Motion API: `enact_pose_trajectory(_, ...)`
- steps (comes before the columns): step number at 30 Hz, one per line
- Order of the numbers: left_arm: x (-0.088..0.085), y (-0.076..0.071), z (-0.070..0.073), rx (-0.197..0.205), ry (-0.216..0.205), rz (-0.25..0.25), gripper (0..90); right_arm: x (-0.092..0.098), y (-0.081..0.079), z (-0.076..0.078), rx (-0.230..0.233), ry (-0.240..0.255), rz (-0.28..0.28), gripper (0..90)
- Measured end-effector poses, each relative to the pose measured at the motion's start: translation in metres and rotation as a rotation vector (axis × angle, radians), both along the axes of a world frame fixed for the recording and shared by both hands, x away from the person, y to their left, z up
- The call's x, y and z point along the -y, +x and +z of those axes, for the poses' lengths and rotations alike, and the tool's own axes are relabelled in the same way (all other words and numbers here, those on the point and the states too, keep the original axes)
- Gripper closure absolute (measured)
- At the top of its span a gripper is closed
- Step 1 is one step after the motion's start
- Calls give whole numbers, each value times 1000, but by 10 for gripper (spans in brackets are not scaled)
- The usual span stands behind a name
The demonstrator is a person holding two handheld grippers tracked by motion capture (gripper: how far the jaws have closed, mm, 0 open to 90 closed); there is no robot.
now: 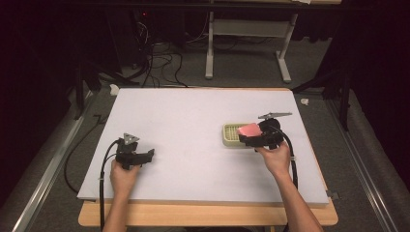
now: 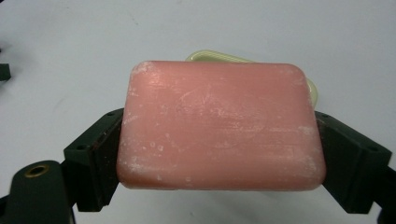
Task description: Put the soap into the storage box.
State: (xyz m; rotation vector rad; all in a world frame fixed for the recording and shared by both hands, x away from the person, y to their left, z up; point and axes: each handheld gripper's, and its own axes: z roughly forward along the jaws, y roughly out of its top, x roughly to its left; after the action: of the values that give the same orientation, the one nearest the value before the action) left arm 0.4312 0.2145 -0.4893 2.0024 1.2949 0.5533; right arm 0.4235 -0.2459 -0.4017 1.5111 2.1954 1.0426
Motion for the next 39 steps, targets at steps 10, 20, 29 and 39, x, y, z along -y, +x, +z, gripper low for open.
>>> enact_pose_trajectory(10,0,0,0,0,-1,0,173,-13,16,-3,-48,-18,-21,137)
enact_pose_trajectory(20,0,0,0,-1,-2,0,173,-19,29,-7,-82,-35,-39,137)
enact_pose_trajectory(29,0,0,0,-1,-4,0,173,-25,40,-16,-122,-66,-67,137)
enact_pose_trajectory(39,0,0,0,-1,-4,0,173,-29,49,-25,-172,-84,-94,136)
